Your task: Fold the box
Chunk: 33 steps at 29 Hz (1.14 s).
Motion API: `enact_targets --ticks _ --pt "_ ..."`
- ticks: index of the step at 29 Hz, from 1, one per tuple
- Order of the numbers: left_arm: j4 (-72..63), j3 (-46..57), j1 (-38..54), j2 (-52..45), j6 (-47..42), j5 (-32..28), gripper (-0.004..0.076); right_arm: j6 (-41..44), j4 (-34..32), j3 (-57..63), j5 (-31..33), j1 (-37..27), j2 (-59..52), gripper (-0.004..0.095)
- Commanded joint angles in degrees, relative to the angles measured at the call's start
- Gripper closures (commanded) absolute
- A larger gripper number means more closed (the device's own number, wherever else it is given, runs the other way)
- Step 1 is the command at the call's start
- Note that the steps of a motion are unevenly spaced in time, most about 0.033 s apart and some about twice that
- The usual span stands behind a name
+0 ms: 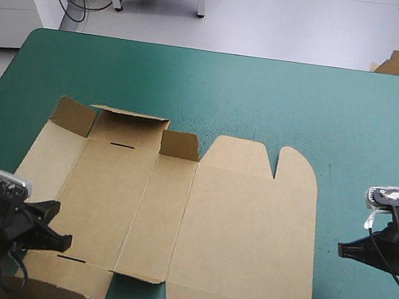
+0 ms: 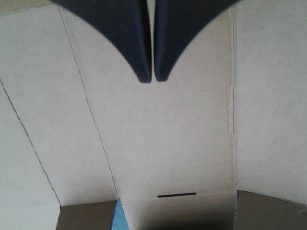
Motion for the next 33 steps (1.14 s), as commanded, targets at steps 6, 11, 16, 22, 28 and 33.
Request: enact_targets --ticks 6,11,16,22,28,33 --pt "9.30 -16.46 0.12 22.04 -8.12 -3.35 0.0731 -0.05 3.08 -1.32 -2.60 -0.28 -0.56 0.0928" --pt "6.91 -24.84 5.36 34.19 -9.15 -5.03 0.0731 -0.30 3.67 -1.32 -2.49 -0.28 -0.56 0.0928" --pt "-3.09 -32.86 18.59 42.64 -2.65 -2.17 0.0731 -0.30 3.76 -1.32 -2.49 -0.28 -0.56 0.0928" --pt "-11.93 -35.85 36.05 47.20 1.42 1.32 0.0731 -1.12 3.67 -1.32 -3.06 -0.28 -0.56 0.0928" --pt "-14.38 -35.85 51.29 48.77 8.50 9.73 0.0731 -1.62 3.67 -1.32 -3.71 -0.28 -0.56 0.0928" --pt "-14.27 -35.85 58.60 49.03 18.84 14.19 0.0731 -1.62 3.92 -1.32 -5.12 -0.28 -0.56 0.0929"
